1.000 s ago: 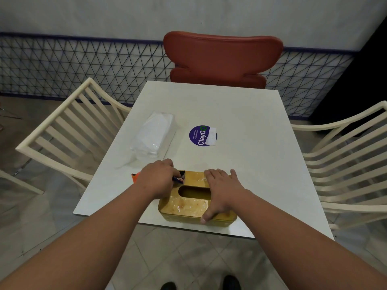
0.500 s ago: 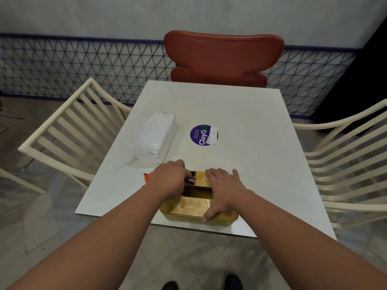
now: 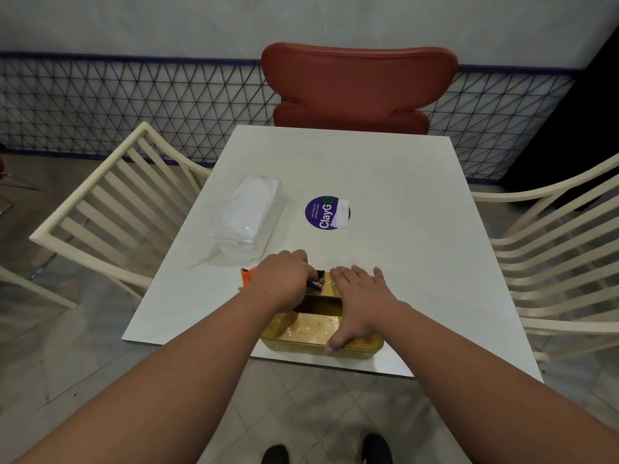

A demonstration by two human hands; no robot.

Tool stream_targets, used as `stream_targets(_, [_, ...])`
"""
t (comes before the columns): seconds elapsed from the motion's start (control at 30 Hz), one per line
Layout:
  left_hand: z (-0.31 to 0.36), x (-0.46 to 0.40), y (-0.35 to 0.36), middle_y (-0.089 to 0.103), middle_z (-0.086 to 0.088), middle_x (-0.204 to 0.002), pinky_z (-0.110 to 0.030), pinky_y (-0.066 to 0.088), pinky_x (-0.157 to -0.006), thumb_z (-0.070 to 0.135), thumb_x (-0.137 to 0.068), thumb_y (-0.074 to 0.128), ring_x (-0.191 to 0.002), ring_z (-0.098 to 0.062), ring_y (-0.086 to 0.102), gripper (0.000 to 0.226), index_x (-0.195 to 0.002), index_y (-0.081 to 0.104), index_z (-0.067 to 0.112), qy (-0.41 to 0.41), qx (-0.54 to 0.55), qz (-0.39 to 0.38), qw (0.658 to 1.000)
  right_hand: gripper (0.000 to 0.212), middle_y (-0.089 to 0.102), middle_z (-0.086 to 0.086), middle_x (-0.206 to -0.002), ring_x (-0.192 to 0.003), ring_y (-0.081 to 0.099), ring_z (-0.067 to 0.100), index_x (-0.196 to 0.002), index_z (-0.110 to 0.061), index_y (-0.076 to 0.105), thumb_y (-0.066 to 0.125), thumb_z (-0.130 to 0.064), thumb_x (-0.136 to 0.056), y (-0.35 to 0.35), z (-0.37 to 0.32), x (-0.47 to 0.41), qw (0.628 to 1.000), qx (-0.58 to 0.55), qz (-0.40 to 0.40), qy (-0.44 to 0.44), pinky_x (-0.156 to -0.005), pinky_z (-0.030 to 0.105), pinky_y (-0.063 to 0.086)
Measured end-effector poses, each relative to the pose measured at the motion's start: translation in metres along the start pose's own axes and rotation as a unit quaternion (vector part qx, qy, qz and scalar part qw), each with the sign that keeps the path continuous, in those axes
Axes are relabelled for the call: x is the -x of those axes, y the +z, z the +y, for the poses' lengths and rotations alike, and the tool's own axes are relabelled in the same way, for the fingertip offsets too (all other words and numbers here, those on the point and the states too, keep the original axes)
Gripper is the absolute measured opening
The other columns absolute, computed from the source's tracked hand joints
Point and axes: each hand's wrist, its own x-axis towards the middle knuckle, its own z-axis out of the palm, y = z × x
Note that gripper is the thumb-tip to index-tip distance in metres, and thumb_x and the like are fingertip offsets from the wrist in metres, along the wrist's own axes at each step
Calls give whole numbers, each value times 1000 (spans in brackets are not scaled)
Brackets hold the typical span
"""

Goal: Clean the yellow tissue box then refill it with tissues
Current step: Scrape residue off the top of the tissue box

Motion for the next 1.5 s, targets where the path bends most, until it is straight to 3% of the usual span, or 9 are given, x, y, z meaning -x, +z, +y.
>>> stream_targets(0.17, [-22,0,0,56,2,-115,-24,44,-75,31,-91,62,-96,-19,54,37,-127,60,33,-51,9,-9,999,141,4,1,-161,-148,0,29,-152,-22,-5,69,-82,-48,-1,0,0,1000,-4,-2,0,-116,59,-2])
stream_targets(0.47, [1,1,4,55,2,-113,-26,37,-68,26,-89,60,-94,-18,52,38,-126,60,34,22,-14,-3,1000,143,5,0,-160,-147,1,29,-152,-20,-5,69,-82,-47,-1,-2,0,1000,8,1,0,-116,60,0])
stream_targets(0.63, [-7,-3,-3,56,1,-115,-25,39,-68,30,-91,59,-95,-19,53,37,-128,60,32,1,-14,4,1000,142,5,1,-161,-147,1,29,-152,-21,-5,69,-82,-47,0,-1,1,1000,6,0,0,-115,60,1])
stream_targets(0.8, [-2,6,3,55,3,-114,-27,41,-69,29,-91,58,-94,-17,52,35,-125,61,35,58,-25,-14,998,143,5,1,-161,-148,2,29,-152,-21,-4,69,-82,-46,-1,-1,0,1000,7,0,0,-115,60,0])
stream_targets(1.0, [-34,7,0,55,4,-111,-29,49,-78,34,-92,59,-96,-18,54,33,-125,62,34,-59,18,-3,998,142,4,1,-161,-148,2,29,-152,-21,-5,69,-82,-47,-2,-1,1,1000,8,-4,3,-115,61,-1])
stream_targets(1.17, [-27,16,7,54,6,-113,-27,45,-75,35,-93,57,-97,-17,52,32,-124,62,35,-14,35,-8,999,142,4,1,-161,-148,2,29,-152,-21,-5,69,-82,-47,-3,-3,2,1000,16,-8,5,-115,61,-2])
stream_targets(1.33, [-59,24,2,54,5,-111,-31,48,-78,38,-94,56,-99,-18,53,30,-123,63,35,-80,47,-8,996,144,-4,2,-162,-148,-5,31,-152,-21,-10,68,-83,-49,-9,-5,1,999,31,-22,5,-113,63,-6])
stream_targets(1.5, [-56,37,3,53,3,-114,-26,41,-74,32,-96,54,-100,-19,52,32,-128,59,34,-51,34,-11,998,145,-6,3,-162,-148,-3,28,-151,-19,-12,67,-84,-48,-10,-19,-5,999,39,-9,-14,-115,61,-4])
